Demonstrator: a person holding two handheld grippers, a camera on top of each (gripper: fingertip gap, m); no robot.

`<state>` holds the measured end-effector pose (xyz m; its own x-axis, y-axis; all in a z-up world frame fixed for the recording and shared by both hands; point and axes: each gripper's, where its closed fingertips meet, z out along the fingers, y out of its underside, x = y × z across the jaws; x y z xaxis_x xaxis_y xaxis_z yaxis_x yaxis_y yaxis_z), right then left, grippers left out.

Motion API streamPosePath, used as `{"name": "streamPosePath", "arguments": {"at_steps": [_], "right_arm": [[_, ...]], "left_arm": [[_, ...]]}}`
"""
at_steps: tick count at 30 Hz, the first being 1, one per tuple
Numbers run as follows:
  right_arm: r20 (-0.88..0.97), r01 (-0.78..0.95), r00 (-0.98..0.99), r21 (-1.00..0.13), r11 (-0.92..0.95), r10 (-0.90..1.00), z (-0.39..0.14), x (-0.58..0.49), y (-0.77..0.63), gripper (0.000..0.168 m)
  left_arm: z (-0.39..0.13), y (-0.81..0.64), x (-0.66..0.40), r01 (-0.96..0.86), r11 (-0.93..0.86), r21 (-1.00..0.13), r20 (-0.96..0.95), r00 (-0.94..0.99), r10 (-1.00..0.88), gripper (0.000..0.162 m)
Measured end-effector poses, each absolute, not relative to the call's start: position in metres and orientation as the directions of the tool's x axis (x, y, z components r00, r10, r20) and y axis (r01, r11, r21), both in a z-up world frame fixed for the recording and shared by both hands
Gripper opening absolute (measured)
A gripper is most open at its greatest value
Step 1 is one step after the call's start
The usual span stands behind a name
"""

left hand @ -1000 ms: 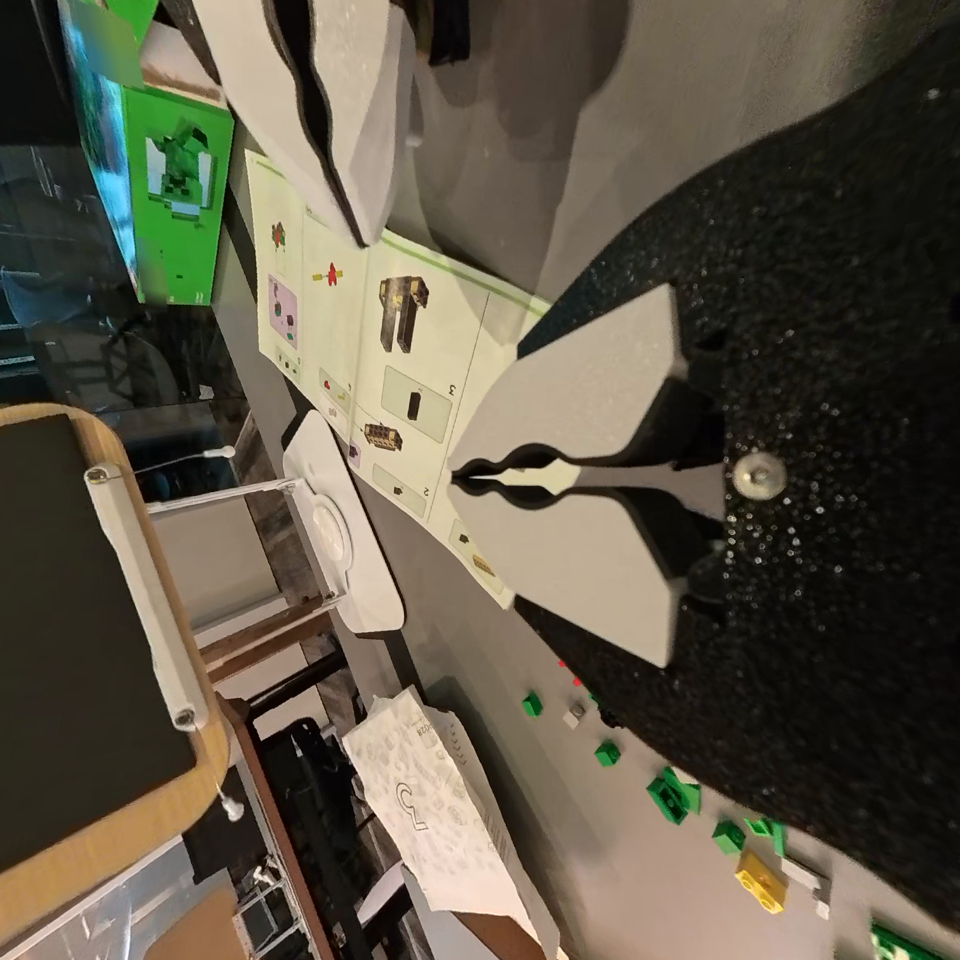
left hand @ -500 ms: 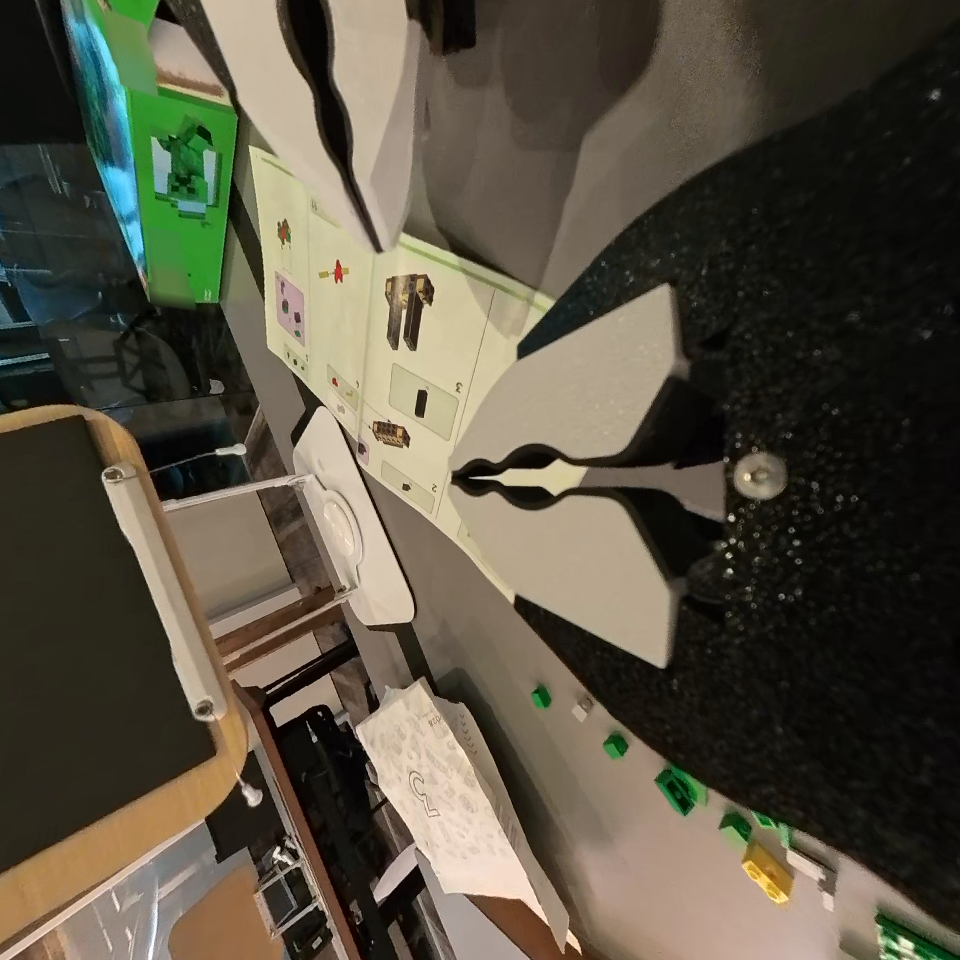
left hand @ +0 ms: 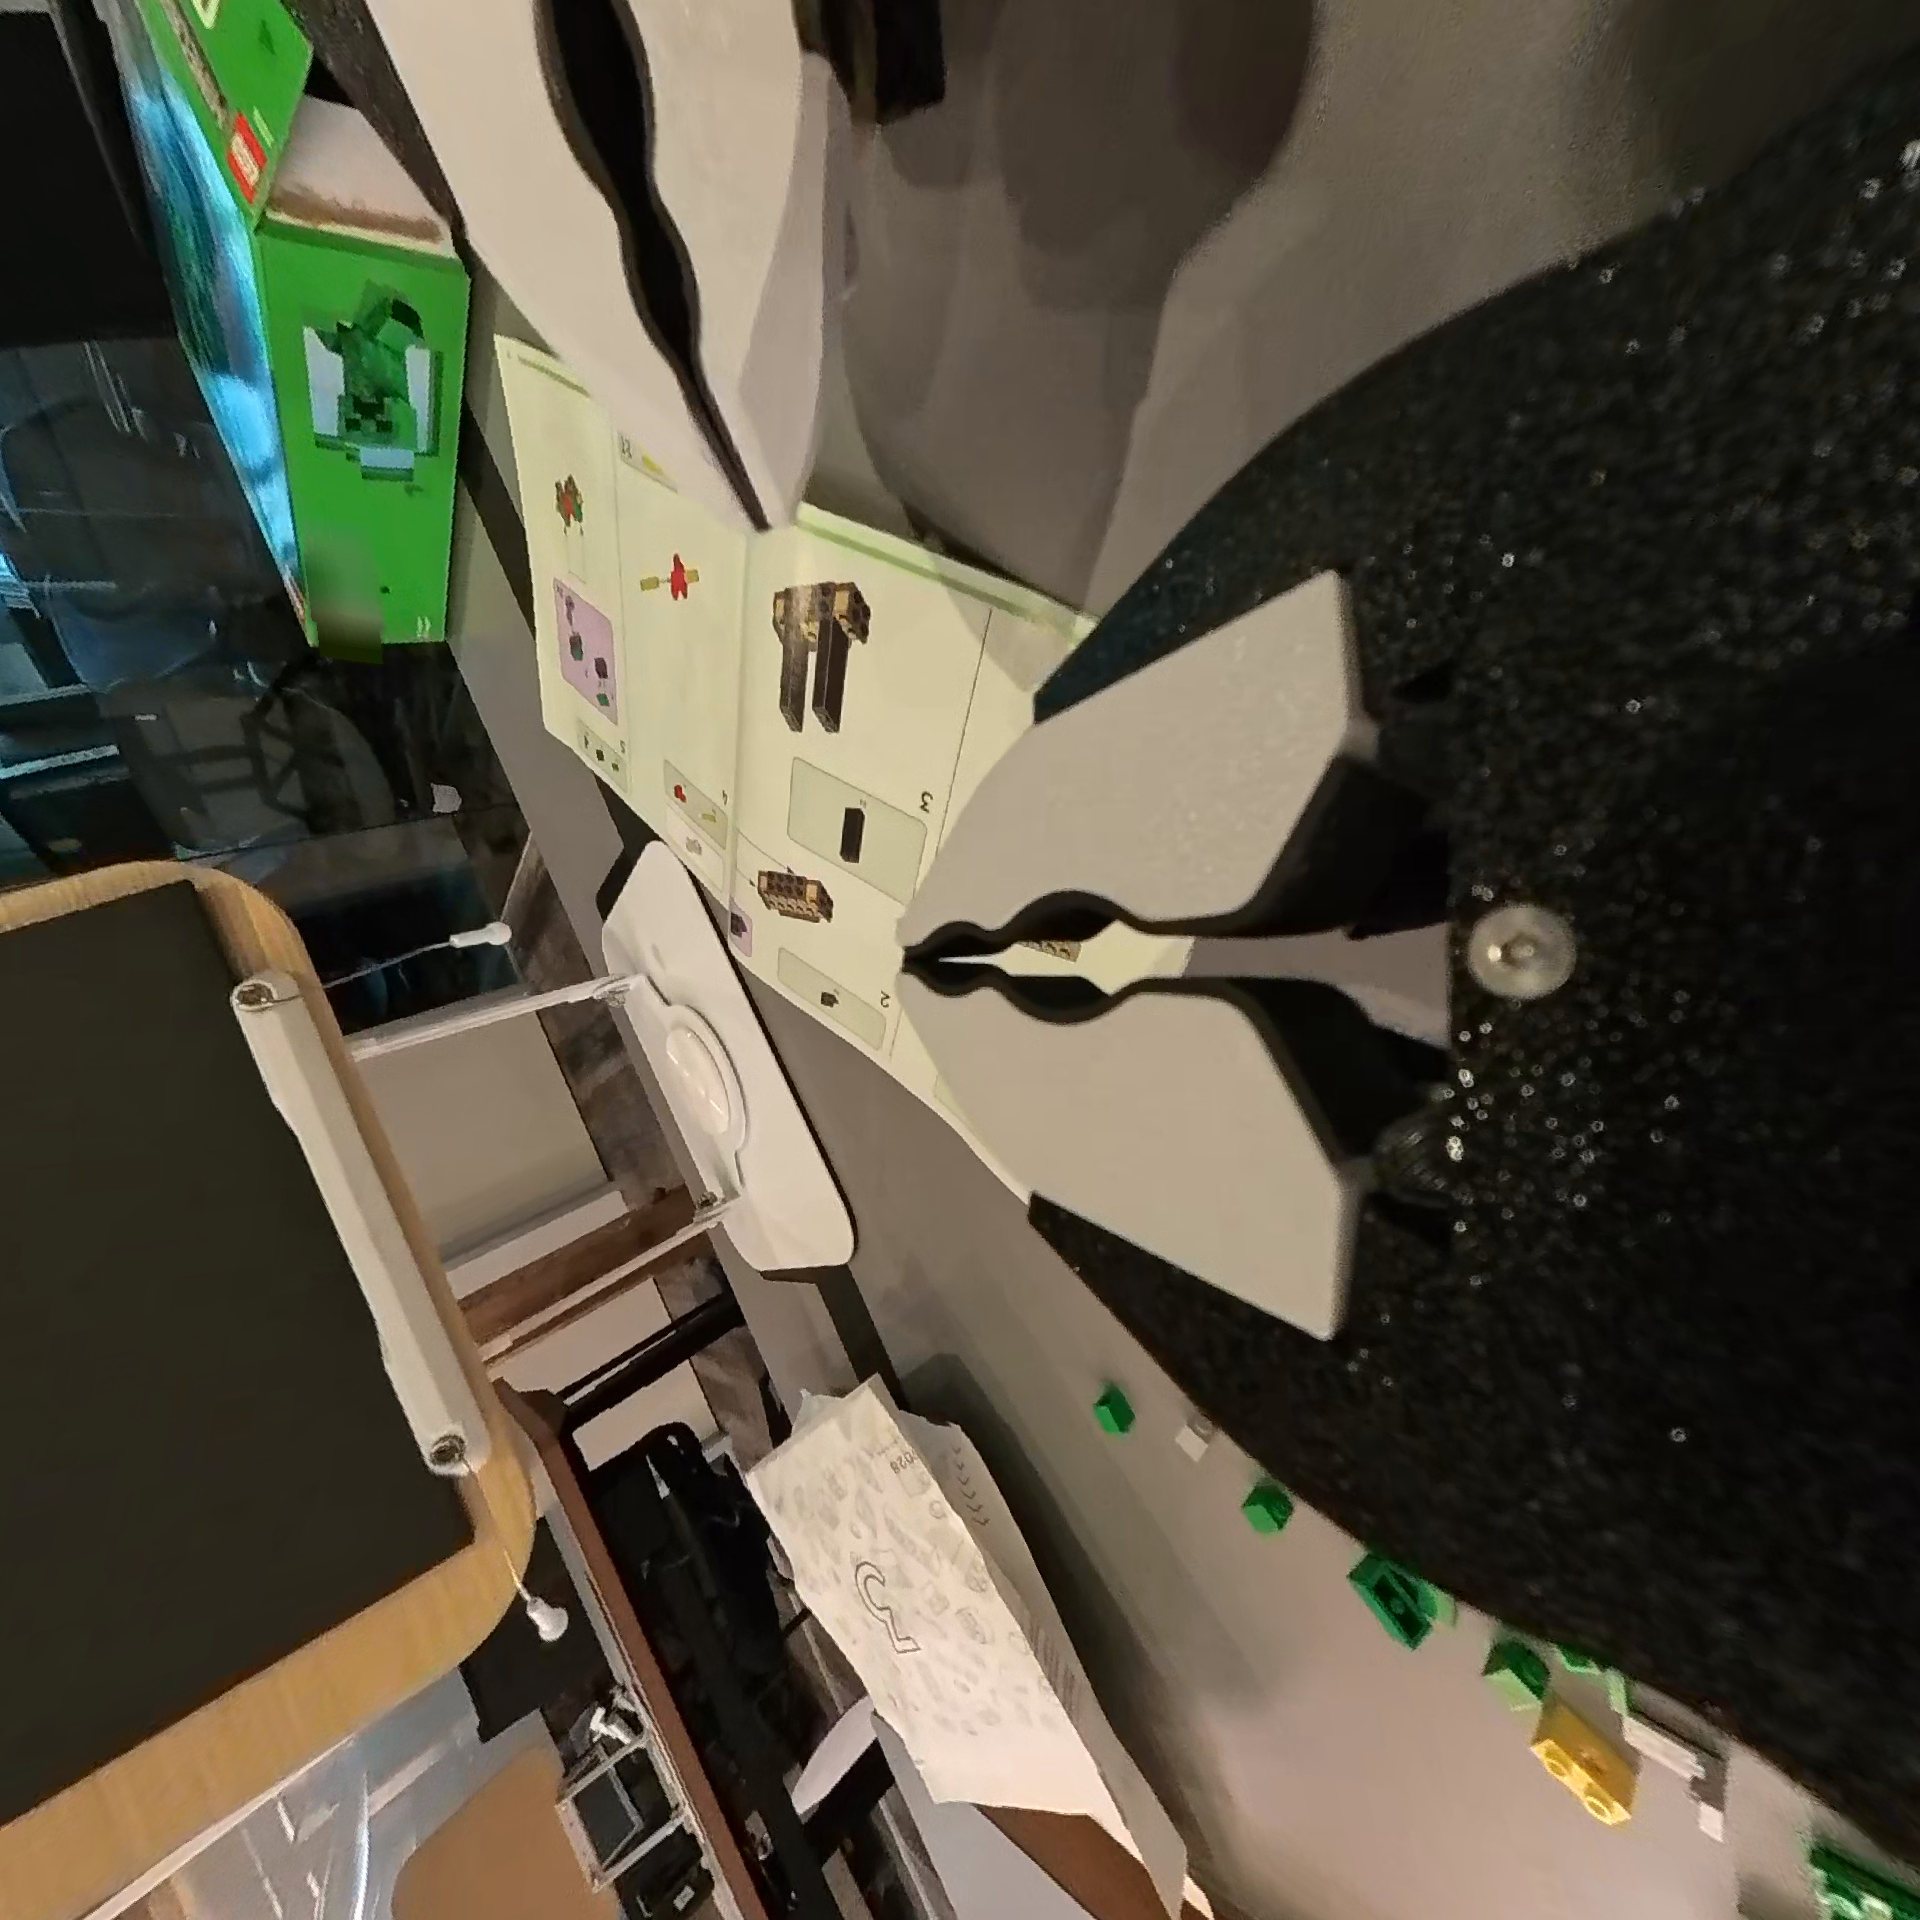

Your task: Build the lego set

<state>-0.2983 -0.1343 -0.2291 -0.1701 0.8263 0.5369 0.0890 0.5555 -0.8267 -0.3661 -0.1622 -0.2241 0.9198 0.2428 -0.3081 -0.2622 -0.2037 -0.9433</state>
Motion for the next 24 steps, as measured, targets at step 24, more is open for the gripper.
{"name": "streamPosePath", "arguments": {"at_steps": [24], "right_arm": [[0.526,0.101,-0.209,-0.827,0.553,0.825,-0.236,-0.304,-0.139,0.0]], "left_arm": [[-0.227,-0.154,-0.343,-0.316,-0.191,-0.929,-0.342,0.932,0.122,0.0]]}}
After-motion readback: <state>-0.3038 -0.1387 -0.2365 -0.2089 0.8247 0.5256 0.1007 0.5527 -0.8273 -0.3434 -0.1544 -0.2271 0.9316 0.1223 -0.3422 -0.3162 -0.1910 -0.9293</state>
